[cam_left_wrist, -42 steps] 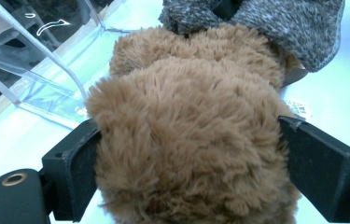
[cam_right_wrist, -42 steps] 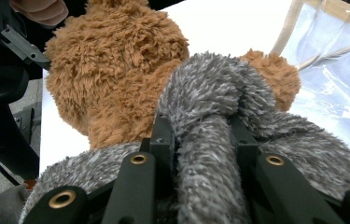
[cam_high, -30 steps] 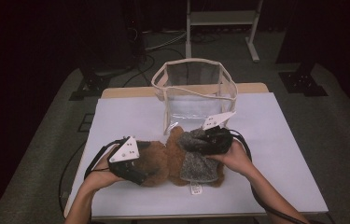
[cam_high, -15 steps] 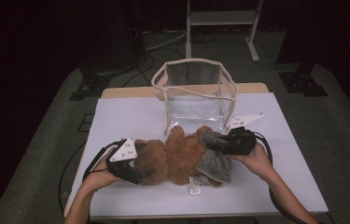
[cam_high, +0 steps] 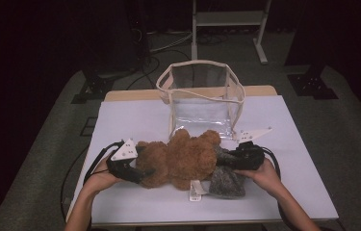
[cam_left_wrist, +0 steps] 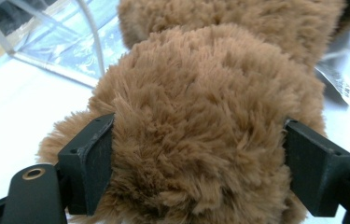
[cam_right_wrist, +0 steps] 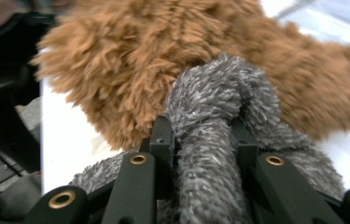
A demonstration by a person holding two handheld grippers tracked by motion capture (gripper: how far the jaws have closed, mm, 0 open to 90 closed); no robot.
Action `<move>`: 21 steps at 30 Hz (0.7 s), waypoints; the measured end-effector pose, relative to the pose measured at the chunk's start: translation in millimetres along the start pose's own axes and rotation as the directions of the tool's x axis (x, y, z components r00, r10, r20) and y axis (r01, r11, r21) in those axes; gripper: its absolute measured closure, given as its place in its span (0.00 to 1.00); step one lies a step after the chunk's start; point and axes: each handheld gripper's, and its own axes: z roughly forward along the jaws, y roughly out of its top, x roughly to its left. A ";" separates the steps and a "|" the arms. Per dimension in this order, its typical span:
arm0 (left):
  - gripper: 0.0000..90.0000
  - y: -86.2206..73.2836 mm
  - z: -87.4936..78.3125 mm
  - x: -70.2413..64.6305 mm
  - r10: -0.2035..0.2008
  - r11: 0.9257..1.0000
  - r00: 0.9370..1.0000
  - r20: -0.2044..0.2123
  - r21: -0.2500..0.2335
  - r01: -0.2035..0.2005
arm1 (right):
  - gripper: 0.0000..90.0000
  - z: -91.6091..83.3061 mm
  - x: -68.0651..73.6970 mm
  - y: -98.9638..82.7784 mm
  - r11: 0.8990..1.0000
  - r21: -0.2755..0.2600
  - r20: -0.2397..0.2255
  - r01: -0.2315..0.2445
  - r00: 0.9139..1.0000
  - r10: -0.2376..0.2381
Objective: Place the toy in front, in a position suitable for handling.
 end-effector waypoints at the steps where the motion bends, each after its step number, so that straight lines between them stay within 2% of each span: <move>1: 0.22 -1.3 -0.3 1.5 -0.006 1.000 1.000 0.003 -0.005 0.006 | 0.77 -0.5 2.6 1.1 1.000 -0.002 -0.006 0.007 1.000 -0.007; 4: 0.23 -4.3 -1.8 3.9 -0.008 1.000 1.000 0.019 -0.013 0.008 | 0.77 -0.6 5.0 -1.1 1.000 0.013 0.000 0.017 1.000 -0.018; 7: 0.22 -4.9 -1.9 2.9 -0.012 1.000 1.000 0.018 -0.022 0.013 | 0.77 1.7 -2.3 -14.0 0.998 0.067 0.012 -0.004 1.000 0.004; 10: 0.21 -4.6 -1.7 2.4 -0.015 1.000 1.000 0.021 -0.024 0.015 | 0.76 -6.3 -8.8 -24.1 0.997 0.062 0.009 -0.040 0.999 0.039; 13: 0.20 -3.4 -2.6 1.4 -0.005 1.000 1.000 0.022 -0.017 0.005 | 0.76 -21.0 -10.4 -28.2 0.996 0.083 0.048 -0.029 0.999 0.025; 15: 0.20 -3.1 -2.7 0.7 -0.003 1.000 1.000 0.022 -0.015 0.003 | 0.76 -34.2 -12.6 -33.2 0.995 0.102 0.099 -0.020 0.995 0.010; 17: 0.19 -3.1 -2.7 0.6 0.000 1.000 1.000 0.023 -0.018 0.001 | 0.76 -53.9 -18.4 -42.8 0.994 0.096 0.140 -0.054 0.989 0.041; 21: 0.17 -1.9 -3.0 -1.0 0.009 1.000 1.000 0.027 -0.018 -0.008 | 0.76 -91.0 -26.8 -61.1 0.992 0.073 0.221 -0.102 0.972 0.083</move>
